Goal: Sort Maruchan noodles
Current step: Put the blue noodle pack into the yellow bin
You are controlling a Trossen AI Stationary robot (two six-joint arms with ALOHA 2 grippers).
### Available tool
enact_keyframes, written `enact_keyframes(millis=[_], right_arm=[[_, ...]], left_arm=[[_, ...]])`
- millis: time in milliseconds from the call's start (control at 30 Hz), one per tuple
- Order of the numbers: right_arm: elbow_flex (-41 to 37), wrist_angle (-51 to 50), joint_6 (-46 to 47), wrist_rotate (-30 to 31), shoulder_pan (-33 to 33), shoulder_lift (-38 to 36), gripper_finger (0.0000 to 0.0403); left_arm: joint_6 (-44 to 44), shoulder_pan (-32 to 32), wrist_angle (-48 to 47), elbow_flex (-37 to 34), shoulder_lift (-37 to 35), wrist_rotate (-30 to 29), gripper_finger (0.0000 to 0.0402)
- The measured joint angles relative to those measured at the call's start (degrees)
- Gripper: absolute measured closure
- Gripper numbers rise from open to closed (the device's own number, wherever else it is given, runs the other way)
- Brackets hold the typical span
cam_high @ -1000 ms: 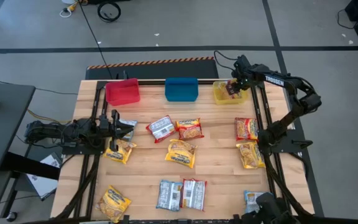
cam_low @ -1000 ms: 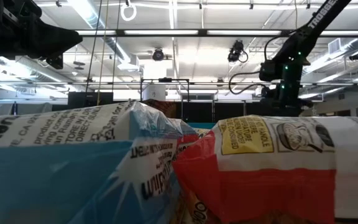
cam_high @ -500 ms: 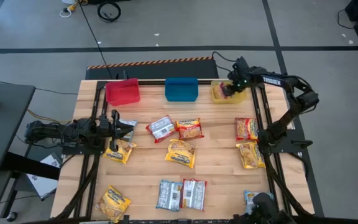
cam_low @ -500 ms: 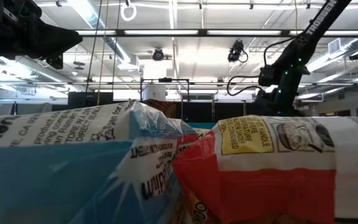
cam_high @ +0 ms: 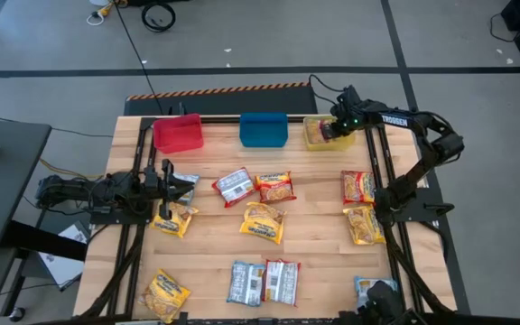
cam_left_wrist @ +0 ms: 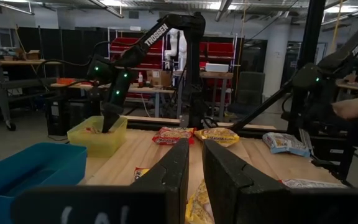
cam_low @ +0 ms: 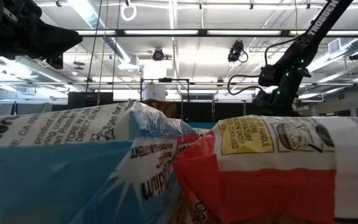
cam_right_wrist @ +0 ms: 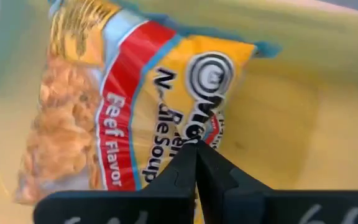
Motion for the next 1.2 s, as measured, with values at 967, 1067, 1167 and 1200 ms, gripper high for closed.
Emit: enact_keyframes(millis=[967, 1067, 1167, 1200], right_arm=[[20.6, -42.6, 15.1, 34.5, 11.9, 2.7, 0.04], [20.6, -42.9, 15.4, 36.1, 12.1, 6.0, 0.04], [20.6, -43.9, 16.3, 40.6, 12.0, 7.9, 0.04], [20.6, -44.1, 16.4, 41.8, 12.0, 8.4, 0.0399]], left_arm=[[0.0, 0.0, 0.0, 0.0, 0.0, 0.0, 0.0349], [0.0, 0.0, 0.0, 0.0, 0.0, 0.0, 0.0349], [0.0, 0.0, 0.0, 0.0, 0.0, 0.0, 0.0349], [0.0, 0.0, 0.0, 0.0, 0.0, 0.0, 0.0349]])
